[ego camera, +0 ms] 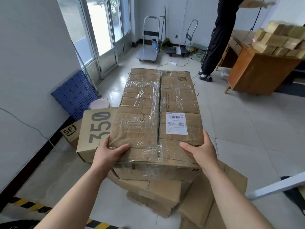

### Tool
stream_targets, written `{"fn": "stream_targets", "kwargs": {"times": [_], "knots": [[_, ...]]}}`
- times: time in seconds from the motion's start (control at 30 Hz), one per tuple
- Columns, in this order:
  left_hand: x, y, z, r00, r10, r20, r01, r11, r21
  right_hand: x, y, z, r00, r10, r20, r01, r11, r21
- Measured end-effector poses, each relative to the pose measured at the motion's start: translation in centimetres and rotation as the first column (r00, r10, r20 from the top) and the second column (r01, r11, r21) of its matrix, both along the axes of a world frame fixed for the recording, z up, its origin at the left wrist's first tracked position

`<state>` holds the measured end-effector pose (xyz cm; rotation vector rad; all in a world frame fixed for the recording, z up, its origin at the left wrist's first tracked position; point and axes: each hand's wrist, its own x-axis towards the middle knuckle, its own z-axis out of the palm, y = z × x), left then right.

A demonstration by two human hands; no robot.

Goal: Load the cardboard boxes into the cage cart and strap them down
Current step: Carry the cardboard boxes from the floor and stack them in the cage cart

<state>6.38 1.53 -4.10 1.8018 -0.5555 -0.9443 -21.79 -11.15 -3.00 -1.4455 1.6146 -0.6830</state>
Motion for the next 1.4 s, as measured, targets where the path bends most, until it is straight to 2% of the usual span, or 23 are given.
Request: {"fn": "stream_targets", "kwargs": {"times": [0.13,0.3,0.67,0.9,1.1,1.27,1.4], "knots": [[-0.3,2.4,3.7,0.995,0.070,0.068,-0.064,0.995,-0.079,1.0,0.4,3.1,0.997,0.071,0.023,-0.070,0.996,-0.056],[0.1,6.8,7.0,0.959,0.221,0.175,-0.205,0.973,-0.103,3.1,1.6,6.1,0.979,0.197,0.059,-0.189,0.975,-0.117],[2.4,20.6,12.1,0.818,0.546,0.184,-0.498,0.830,-0.251,12.1,8.1,12.1,0.837,0.537,0.107,-0.493,0.824,-0.280],[3.6,32.0,14.9,0.671,0.721,0.175,-0.651,0.685,-0.327,19.3,16.5,15.3,0.703,0.705,0.097,-0.634,0.682,-0.364],[3.6,46.0,16.3,0.518,0.834,0.188,-0.750,0.549,-0.370,25.3,28.6,17.3,0.548,0.829,0.111,-0.742,0.544,-0.391],[2.7,57.6,16.7,0.396,0.890,0.228,-0.822,0.454,-0.344,28.8,39.2,17.2,0.421,0.904,0.077,-0.829,0.418,-0.371],[1.3,65.8,16.0,0.311,0.919,0.244,-0.873,0.378,-0.310,31.1,47.0,15.9,0.295,0.946,0.134,-0.892,0.323,-0.316]]}}
